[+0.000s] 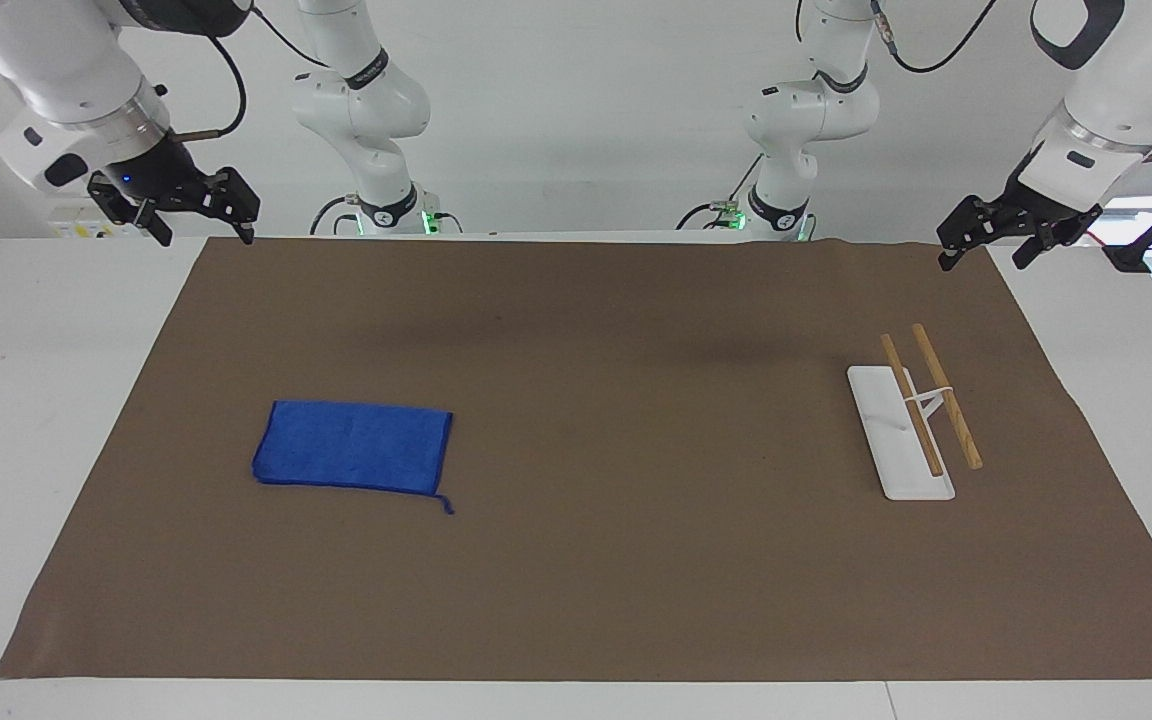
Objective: Right arm passes towel to left arm to hang
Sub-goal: 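Reach the right gripper down to the blue towel's near edge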
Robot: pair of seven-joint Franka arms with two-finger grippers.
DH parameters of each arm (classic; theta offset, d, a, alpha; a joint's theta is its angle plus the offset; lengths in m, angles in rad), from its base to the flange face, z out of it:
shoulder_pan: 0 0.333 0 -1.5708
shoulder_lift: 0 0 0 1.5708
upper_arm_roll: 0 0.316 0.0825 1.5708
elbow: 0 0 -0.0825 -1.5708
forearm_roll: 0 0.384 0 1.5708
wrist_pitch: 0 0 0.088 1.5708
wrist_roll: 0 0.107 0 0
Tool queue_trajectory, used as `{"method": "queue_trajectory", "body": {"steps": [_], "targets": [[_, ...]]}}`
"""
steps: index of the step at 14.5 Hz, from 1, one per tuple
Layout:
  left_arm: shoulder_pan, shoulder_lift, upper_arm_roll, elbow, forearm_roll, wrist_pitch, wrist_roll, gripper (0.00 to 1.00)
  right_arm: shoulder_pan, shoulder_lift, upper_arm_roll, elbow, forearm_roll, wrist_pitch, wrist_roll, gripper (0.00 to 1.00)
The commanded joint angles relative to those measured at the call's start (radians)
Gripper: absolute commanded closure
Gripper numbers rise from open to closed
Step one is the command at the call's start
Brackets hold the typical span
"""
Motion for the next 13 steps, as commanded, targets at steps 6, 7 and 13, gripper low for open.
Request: {"method": "queue_trajectory", "body": {"steps": [6, 7, 13], "targets": [[0.01, -0.017, -0.003, -0.01, -0.015, 0.002, -0.012, 0.0, -0.003, -0.022, 0.004, -0.029, -0.019, 0.031, -0.019, 0.0], [0.01, -0.017, -0.003, -0.01, -0.015, 0.002, -0.01, 0.0, 0.001, -0.022, 0.009, -0.034, -0.019, 0.075, -0.015, 0.0], [0.01, -0.017, -0.003, -0.01, -0.015, 0.002, -0.012, 0.0, 0.079, -0.011, 0.018, -0.404, 0.019, 0.537, 0.117, 0.0]]}}
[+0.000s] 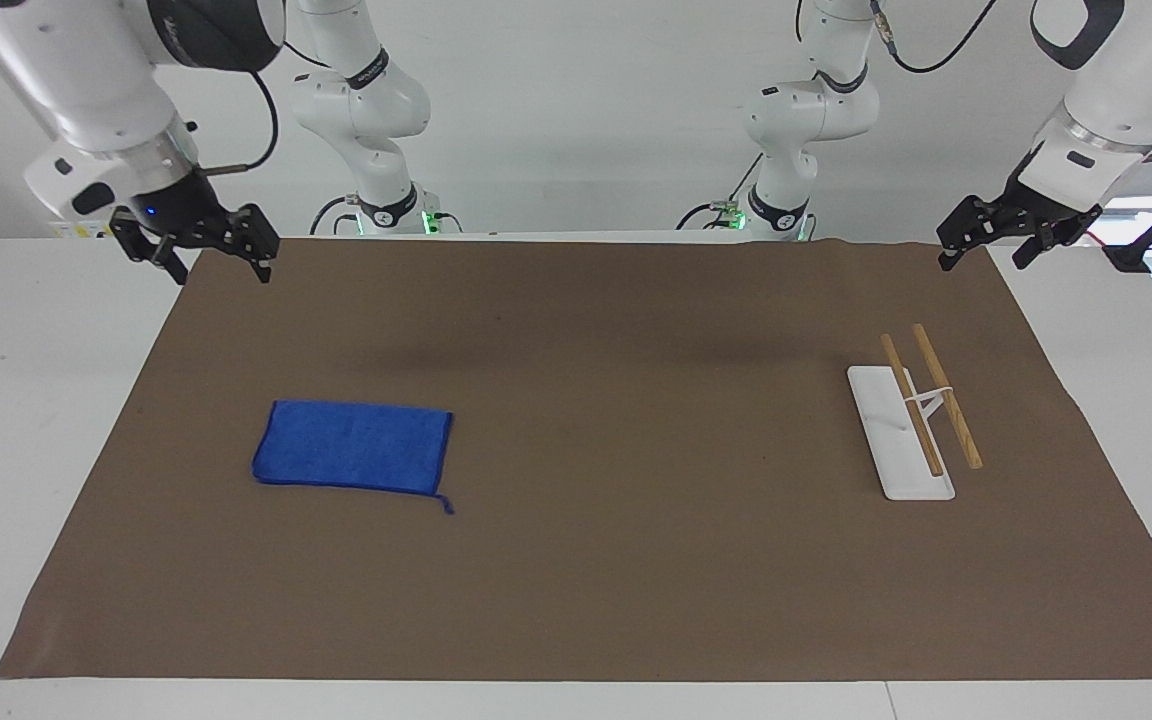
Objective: Right arm passes towel to left arm to hang
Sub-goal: 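Reach the right gripper down to the blue towel's near edge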
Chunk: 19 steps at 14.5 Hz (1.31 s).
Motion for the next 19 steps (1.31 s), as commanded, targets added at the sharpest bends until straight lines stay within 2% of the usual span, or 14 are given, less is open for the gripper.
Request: {"method": "queue_trajectory", "body": {"steps": [1, 4, 7, 8, 11, 14, 19], "targets": [[0.01, -0.017, -0.003, -0.01, -0.015, 0.002, -0.011, 0.0, 0.022, -0.005, 0.006, -0.258, 0.042, 0.291, 0.054, 0.0], [0.01, -0.017, -0.003, -0.011, -0.015, 0.002, -0.011, 0.0, 0.034, 0.053, 0.006, -0.386, 0.053, 0.474, 0.078, 0.0], [0.01, -0.017, -0.003, -0.01, -0.015, 0.002, -0.011, 0.0, 0.03, 0.09, 0.006, -0.487, 0.051, 0.604, 0.05, 0.0], [0.01, -0.017, -0.003, -0.01, -0.015, 0.002, -0.011, 0.0, 0.031, 0.119, 0.006, -0.488, 0.053, 0.623, 0.032, 0.01], [0.01, -0.017, -0.003, -0.01, -0.015, 0.002, -0.011, 0.0, 0.027, 0.175, 0.006, -0.488, 0.051, 0.655, -0.022, 0.12], [0.01, -0.017, -0.003, -0.01, -0.015, 0.002, -0.011, 0.0, 0.024, 0.186, 0.006, -0.486, 0.051, 0.657, -0.079, 0.25], [0.01, -0.017, -0.003, -0.01, -0.015, 0.002, -0.011, 0.0, 0.024, 0.197, 0.006, -0.478, 0.051, 0.658, -0.102, 0.26]]}}
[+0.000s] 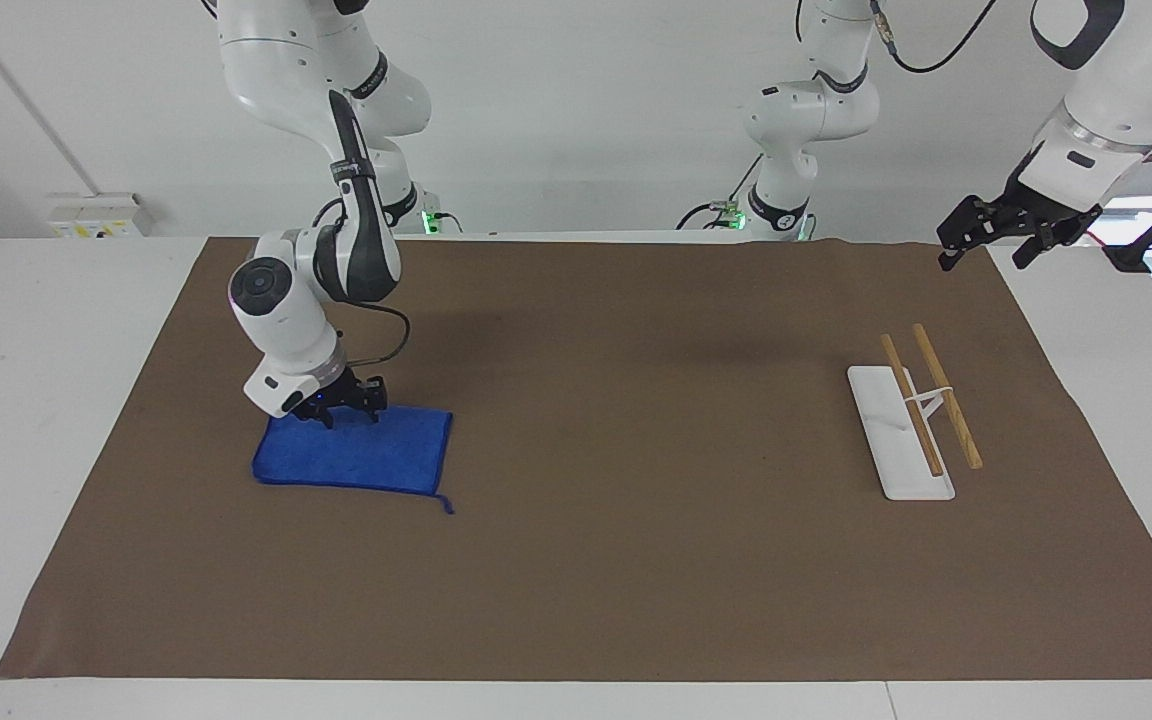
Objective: Right arm passes towel to left arm to hang
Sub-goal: 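Close the right gripper on the blue towel's edge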
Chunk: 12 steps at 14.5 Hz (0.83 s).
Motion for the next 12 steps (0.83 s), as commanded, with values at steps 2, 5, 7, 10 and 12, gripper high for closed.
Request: {"method": "queue_trajectory", "body": {"steps": [2, 5, 7, 10, 12], "targets": [[0.01, -0.017, -0.003, -0.011, -0.015, 0.002, -0.01, 0.0, -0.015, 0.017, 0.006, 0.003, 0.017, 0.01, -0.047, 0.26], [0.01, -0.017, -0.003, -0.01, -0.015, 0.002, -0.01, 0.0, -0.012, 0.017, 0.006, 0.0, 0.017, 0.007, -0.045, 0.28], [0.01, -0.017, -0.003, -0.01, -0.015, 0.002, -0.01, 0.0, -0.014, 0.019, 0.006, -0.002, 0.017, 0.007, -0.047, 0.35], [0.01, -0.017, -0.003, -0.01, -0.015, 0.002, -0.01, 0.0, -0.012, 0.017, 0.006, -0.005, 0.017, 0.004, -0.045, 0.58], [0.01, -0.017, -0.003, -0.01, -0.015, 0.002, -0.01, 0.0, -0.012, 0.019, 0.006, -0.006, 0.017, 0.0, -0.042, 0.8]]}}
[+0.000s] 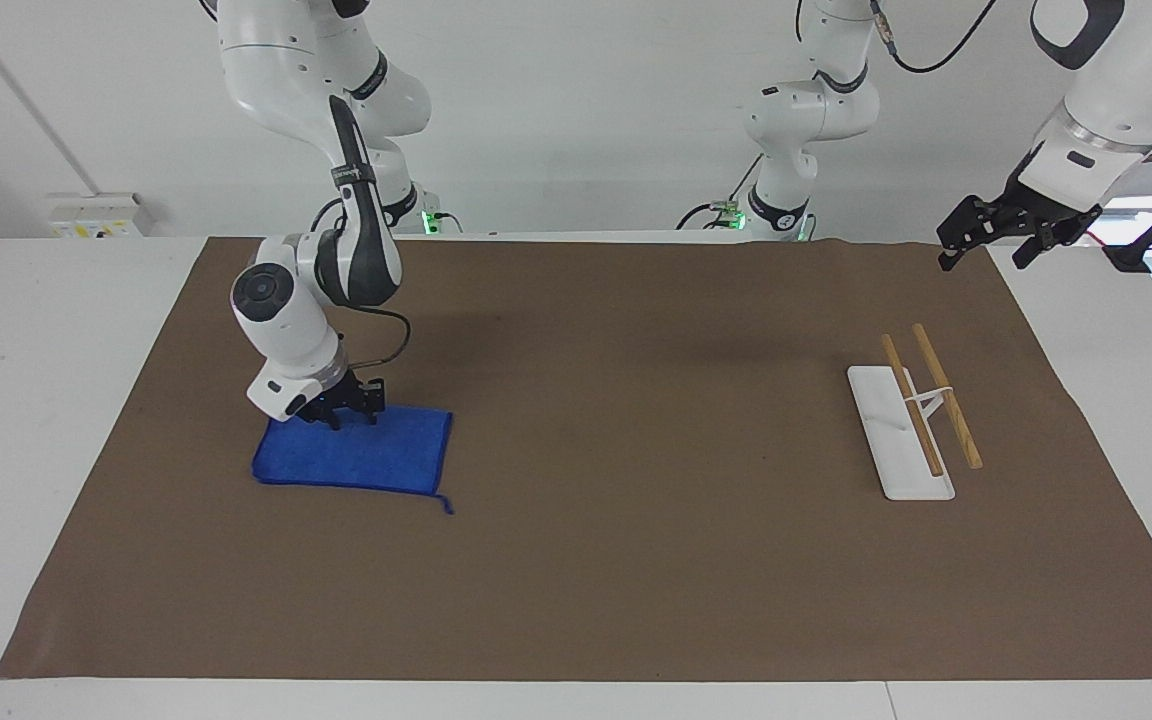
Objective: Right arm passes towel to left arm to hang
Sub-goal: 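Close the right gripper on the blue towel's edge, then lift the towel with the right gripper while the left gripper approaches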
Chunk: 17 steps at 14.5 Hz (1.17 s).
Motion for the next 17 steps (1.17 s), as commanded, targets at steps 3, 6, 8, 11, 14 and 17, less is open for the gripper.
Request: {"method": "queue_trajectory", "body": {"steps": [3, 6, 8, 11, 14, 17], "targets": [[0.01, -0.016, -0.003, -0.01, -0.015, 0.011, -0.012, 0.0, -0.011, 0.006, 0.007, -0.005, 0.017, 0.002, -0.024, 1.0], [0.008, -0.019, -0.003, -0.016, -0.015, -0.005, -0.003, 0.0, -0.011, 0.006, 0.007, 0.02, 0.017, -0.032, -0.026, 1.0], [0.013, -0.019, -0.002, -0.017, -0.013, 0.008, -0.01, 0.0, -0.003, 0.004, 0.007, 0.111, 0.017, -0.168, -0.026, 1.0], [0.03, -0.04, -0.003, -0.045, -0.012, -0.05, -0.068, 0.0, 0.007, -0.006, 0.02, 0.294, 0.044, -0.41, -0.015, 1.0], [-0.015, -0.094, -0.014, -0.16, -0.009, 0.032, -0.214, 0.0, 0.013, -0.008, 0.031, 0.464, 0.327, -0.588, 0.076, 1.0], [-0.142, -0.155, -0.019, -0.305, -0.01, 0.178, -0.577, 0.0, 0.044, -0.01, 0.043, 0.506, 0.553, -0.609, 0.326, 1.0]]}}
